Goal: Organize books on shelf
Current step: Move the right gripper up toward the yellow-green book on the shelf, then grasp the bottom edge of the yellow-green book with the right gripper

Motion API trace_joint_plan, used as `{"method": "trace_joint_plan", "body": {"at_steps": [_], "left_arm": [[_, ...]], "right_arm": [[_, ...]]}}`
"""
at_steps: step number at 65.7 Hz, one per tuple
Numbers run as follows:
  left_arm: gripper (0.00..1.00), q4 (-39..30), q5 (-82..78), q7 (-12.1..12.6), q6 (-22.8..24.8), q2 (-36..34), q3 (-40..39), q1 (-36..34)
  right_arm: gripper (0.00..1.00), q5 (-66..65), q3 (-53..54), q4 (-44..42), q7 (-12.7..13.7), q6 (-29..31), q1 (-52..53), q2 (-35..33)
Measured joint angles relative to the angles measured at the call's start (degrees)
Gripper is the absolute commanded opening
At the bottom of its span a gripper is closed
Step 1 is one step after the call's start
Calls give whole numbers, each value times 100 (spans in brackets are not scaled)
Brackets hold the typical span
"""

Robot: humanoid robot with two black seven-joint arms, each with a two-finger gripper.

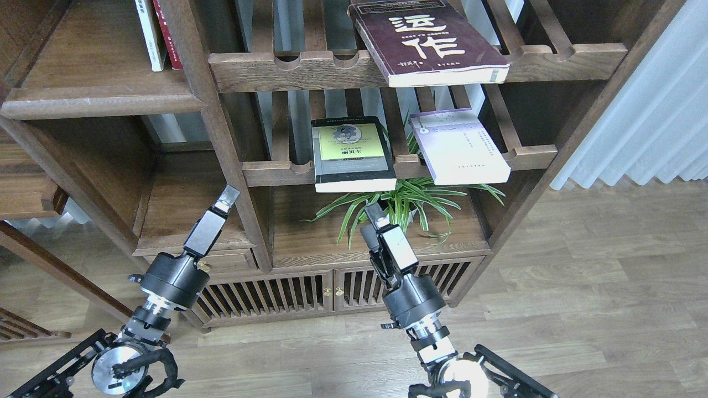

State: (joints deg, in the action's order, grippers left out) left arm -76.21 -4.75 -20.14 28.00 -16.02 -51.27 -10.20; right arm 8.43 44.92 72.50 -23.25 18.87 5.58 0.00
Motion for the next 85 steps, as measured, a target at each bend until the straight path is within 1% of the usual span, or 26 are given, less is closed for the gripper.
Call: {"method": "trace_joint_plan", "body": {"at_steps": [7,11,21,22,33,48,66,71,72,73,85], "left_arm": [[100,8,0,-7,0,15,-182,54],[100,19,0,-14,0,15,-280,140],[100,35,0,3,0,14,-457,393],[100,36,0,3,0,15,-485,443],[100,44,0,-36,0,32,-506,481],[100,191,4,-47,0,90,-493,484],[100,374,2,9,0,347,-468,434],[100,399,-4,15,0,400,-465,414],[100,412,-5,17,0,416,-464,410],[100,415,-6,18,0,418,-464,410],[100,454,-8,15,0,424,-468,403]], "right_arm": [[99,354,-1,-167,-9,-484,299,0],[99,567,-9,-303,-8,-652,472,0],[99,1104,-55,-801,-7,-913,926,0],[99,1220,-72,-965,5,-987,1061,0],[99,1573,-234,-1360,30,-1240,1524,0],[99,2103,-514,-1482,46,-1648,2071,0],[96,2509,-729,-1604,100,-1761,2553,0],[96,2813,-737,-1681,102,-1940,2731,0],[96,2993,-738,-1737,102,-2125,2814,0],[97,3044,-738,-1751,102,-2185,2834,0],[97,3218,-739,-1821,191,-2451,2875,0]]}}
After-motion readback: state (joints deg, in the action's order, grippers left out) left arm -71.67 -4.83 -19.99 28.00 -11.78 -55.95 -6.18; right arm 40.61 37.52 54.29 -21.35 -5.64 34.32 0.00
